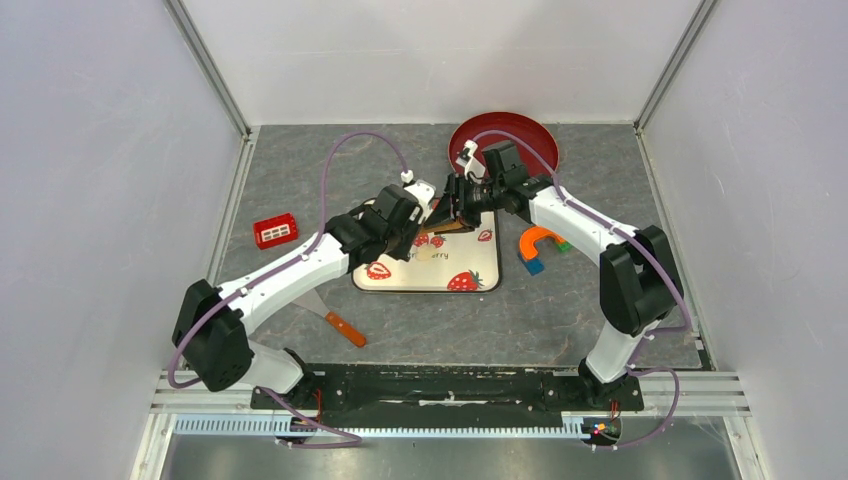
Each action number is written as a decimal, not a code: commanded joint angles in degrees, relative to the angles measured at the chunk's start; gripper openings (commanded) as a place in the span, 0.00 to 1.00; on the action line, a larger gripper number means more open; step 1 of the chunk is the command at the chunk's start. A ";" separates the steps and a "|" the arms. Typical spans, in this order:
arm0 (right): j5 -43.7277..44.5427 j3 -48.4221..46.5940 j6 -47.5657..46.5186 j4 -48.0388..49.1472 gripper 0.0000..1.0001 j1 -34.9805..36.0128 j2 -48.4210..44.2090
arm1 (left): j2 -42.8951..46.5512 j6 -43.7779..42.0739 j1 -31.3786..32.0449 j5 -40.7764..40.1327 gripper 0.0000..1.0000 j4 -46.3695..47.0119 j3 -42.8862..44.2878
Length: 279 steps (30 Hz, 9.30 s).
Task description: Roll out the dumpling wrappers from the dough
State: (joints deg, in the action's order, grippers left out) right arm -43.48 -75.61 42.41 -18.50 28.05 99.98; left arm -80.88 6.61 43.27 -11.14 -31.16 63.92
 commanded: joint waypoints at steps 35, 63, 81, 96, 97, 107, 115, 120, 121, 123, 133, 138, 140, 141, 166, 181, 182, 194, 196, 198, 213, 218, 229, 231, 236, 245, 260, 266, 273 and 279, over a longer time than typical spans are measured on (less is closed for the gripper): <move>13.12 -0.07 -22.81 -17.29 0.00 -7.65 -6.41 | -7.76 27.23 -42.14 54.03 0.79 20.84 -5.10; 11.98 -7.24 -27.95 -24.08 0.00 -11.44 -5.65 | -32.24 0.81 -39.52 41.92 0.05 -5.20 7.21; 14.27 -10.30 -28.66 -26.76 0.00 -11.44 -4.10 | -31.25 5.72 -30.20 40.68 0.02 -2.63 4.96; 20.53 -17.57 -32.98 -36.62 0.00 -11.35 -1.36 | -22.37 21.17 -29.05 36.72 0.02 7.11 -8.13; 20.62 -17.79 -33.10 -36.92 0.00 -11.27 -1.22 | -21.99 22.22 -29.03 37.27 0.02 8.23 -9.35; 23.74 -23.06 -35.20 -44.40 0.00 -9.64 0.89 | -20.29 26.40 -28.85 38.50 0.02 12.59 -14.33; 27.27 -31.71 -35.96 -53.54 0.00 -6.18 5.26 | -21.23 25.23 -27.76 37.32 0.02 12.20 -15.01; 29.07 -31.28 -35.18 -53.55 0.00 -3.61 5.29 | -21.03 24.89 -26.87 35.73 0.02 11.51 -15.07; 29.55 -31.26 -35.13 -53.57 0.00 -3.00 5.31 | -21.01 24.77 -26.73 35.58 0.02 11.30 -14.98; 31.02 -31.39 -35.27 -53.37 0.00 -1.97 5.25 | -21.11 24.64 -26.33 35.31 0.02 11.05 -14.80; 37.21 -27.37 -36.64 -50.27 0.00 1.86 3.29 | -21.34 24.47 -25.26 34.70 0.02 10.86 -14.53; 37.88 -26.88 -36.44 -50.39 0.00 3.12 3.46 | -21.39 24.36 -24.91 34.16 0.02 10.59 -14.44; 38.03 -26.70 -36.34 -50.46 0.00 3.62 3.62 | -21.42 24.30 -24.86 34.10 0.02 10.59 -14.35; 38.04 -26.61 -36.24 -50.41 0.00 3.84 3.70 | -21.52 24.32 -24.77 33.99 0.02 10.61 -14.35; 39.51 -26.09 -35.24 -53.44 0.00 5.52 5.29 | -21.96 24.08 -24.11 33.12 0.02 10.23 -13.83; 41.94 -23.64 -35.30 -53.47 0.00 6.49 6.79 | -22.13 24.07 -24.04 32.68 0.02 10.12 -13.73; 42.07 -23.64 -35.37 -53.47 0.00 6.55 6.89 | -22.12 24.06 -24.02 32.67 0.02 10.14 -13.65; 43.11 -21.54 -35.45 -52.19 0.00 7.86 7.77 | -22.28 24.09 -24.06 32.67 0.02 10.07 -13.60; 43.13 -21.29 -35.67 -51.76 0.00 8.36 7.87 | -22.30 24.01 -24.02 32.72 0.02 10.06 -13.56; 43.13 -21.31 -35.71 -51.35 0.00 8.74 7.86 | -22.30 23.96 -24.04 32.72 0.02 9.95 -13.47; 50.21 -28.99 -33.13 -53.43 0.00 9.04 4.74 | -22.41 23.68 -24.04 32.58 0.02 9.72 -13.37; 48.31 -27.71 -33.93 -52.81 0.00 9.04 4.21 | -22.53 23.59 -24.02 32.58 0.02 9.62 -13.38; 51.02 -31.35 -32.27 -52.30 0.00 9.04 3.45 | -22.65 23.49 -23.94 32.49 0.02 9.52 -13.47; 51.69 -32.09 -32.39 -52.39 0.00 9.04 3.08 | -22.69 23.51 -23.98 32.46 0.02 9.62 -13.37; 51.48 -31.45 -32.49 -51.90 0.00 8.97 1.66 | -22.83 23.41 -23.93 32.58 0.02 9.61 -13.30; 44.94 -26.18 -33.60 -51.48 0.00 9.02 2.70 | -22.92 23.35 -23.89 32.61 0.02 9.62 -13.38; 44.52 -22.22 -34.11 -48.56 0.00 9.21 4.74 | -23.73 23.20 -23.73 32.38 0.02 9.62 -12.92; 44.18 -19.87 -33.89 -47.82 0.00 9.56 4.59 | -23.79 23.27 -23.67 32.41 0.02 9.61 -12.86; 43.64 -17.97 -33.06 -46.33 0.00 10.43 4.34 | -23.93 23.25 -23.68 32.42 0.02 9.58 -12.77; 48.36 -21.63 -31.61 -48.24 0.00 10.62 3.93 | -23.97 23.11 -23.73 32.49 0.02 9.58 -12.59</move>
State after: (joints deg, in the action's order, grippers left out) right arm 4.78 -94.26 8.58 -68.47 37.28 104.57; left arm -101.16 31.68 18.09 28.58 -18.79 52.69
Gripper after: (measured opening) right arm 0.345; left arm 0.053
